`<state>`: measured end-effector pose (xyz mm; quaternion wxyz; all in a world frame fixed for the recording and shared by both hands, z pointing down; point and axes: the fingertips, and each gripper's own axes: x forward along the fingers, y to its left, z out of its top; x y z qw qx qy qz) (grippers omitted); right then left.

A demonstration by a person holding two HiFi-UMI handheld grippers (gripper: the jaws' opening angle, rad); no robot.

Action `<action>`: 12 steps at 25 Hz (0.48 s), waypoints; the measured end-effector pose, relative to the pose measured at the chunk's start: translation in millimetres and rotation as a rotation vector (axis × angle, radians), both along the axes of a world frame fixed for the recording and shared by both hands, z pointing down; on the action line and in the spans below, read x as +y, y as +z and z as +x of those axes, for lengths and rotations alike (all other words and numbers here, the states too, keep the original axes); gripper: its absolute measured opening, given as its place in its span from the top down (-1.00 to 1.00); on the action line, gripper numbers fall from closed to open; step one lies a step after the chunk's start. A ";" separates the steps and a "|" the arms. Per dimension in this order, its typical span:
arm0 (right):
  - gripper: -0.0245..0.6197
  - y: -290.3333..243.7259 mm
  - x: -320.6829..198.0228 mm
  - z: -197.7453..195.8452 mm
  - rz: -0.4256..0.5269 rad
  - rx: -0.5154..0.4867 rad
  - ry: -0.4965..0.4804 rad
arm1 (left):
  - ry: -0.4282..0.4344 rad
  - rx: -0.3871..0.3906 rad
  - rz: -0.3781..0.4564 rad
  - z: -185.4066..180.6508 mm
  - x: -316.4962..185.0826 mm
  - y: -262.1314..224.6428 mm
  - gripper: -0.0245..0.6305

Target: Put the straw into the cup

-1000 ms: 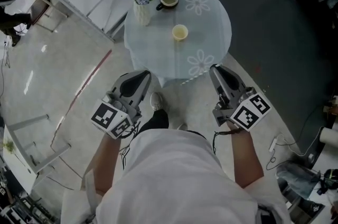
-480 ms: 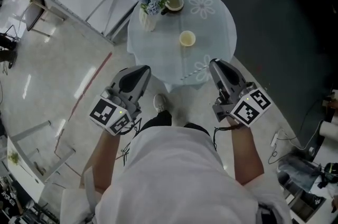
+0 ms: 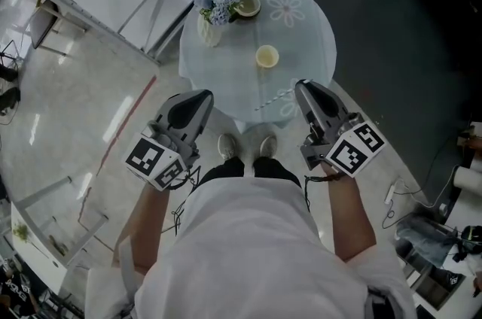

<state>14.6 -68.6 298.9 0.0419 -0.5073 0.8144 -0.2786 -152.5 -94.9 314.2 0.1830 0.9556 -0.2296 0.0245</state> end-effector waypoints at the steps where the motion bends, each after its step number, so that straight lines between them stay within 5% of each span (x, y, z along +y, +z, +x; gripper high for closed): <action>1: 0.80 0.2 -1.8 0.3 0.000 -0.001 -0.001 | -0.001 -0.001 0.000 0.3 -1.3 0.3 0.86; 12: 0.80 7.8 -31.6 13.8 -0.003 -0.017 -0.036 | -0.045 -0.025 -0.014 8.7 -16.8 6.0 0.86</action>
